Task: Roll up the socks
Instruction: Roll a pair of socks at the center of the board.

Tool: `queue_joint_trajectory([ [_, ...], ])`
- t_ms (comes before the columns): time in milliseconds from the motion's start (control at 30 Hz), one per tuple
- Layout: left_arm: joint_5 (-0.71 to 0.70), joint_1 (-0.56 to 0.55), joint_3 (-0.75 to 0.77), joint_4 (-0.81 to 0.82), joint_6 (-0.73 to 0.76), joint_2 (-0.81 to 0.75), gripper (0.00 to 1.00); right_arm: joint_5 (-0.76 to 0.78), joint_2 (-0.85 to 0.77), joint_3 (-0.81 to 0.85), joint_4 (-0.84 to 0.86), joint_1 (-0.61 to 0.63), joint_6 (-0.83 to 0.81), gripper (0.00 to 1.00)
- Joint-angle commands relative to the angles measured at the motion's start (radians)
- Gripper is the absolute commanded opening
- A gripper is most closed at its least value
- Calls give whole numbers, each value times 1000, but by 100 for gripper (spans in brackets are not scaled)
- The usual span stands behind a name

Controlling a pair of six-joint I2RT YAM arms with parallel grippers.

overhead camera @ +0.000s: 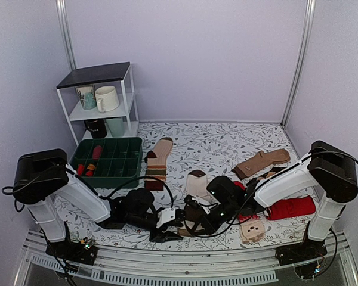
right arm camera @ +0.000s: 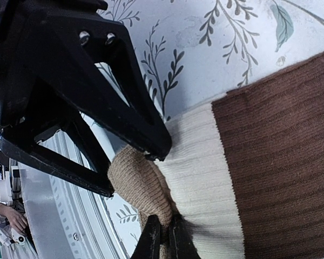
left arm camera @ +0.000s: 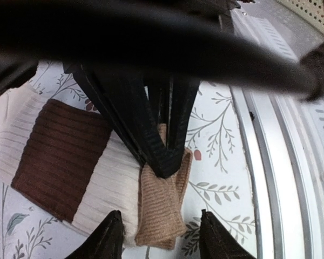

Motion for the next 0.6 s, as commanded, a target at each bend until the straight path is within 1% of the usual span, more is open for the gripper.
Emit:
queue_joint_trajectory([
  [0, 2, -17, -18, 47, -1, -22, 51, 58, 91, -55, -198, 9, 8, 0],
  [200, -29, -22, -22, 73, 25, -15, 54, 41, 100, -54, -197, 7, 8, 0],
  [367, -31, -27, -21, 73, 32, -11, 53, 23, 113, -51, -197, 3, 12, 0],
  [400, -30, -27, -21, 72, 35, -11, 52, 20, 116, -50, -198, 3, 13, 0],
  [500, -25, -31, -12, 61, 38, -1, 45, 8, 121, -52, -201, -1, 19, 0],
  [567, -23, -35, -6, 51, 38, 6, 42, 1, 122, -54, -201, -5, 22, 0],
])
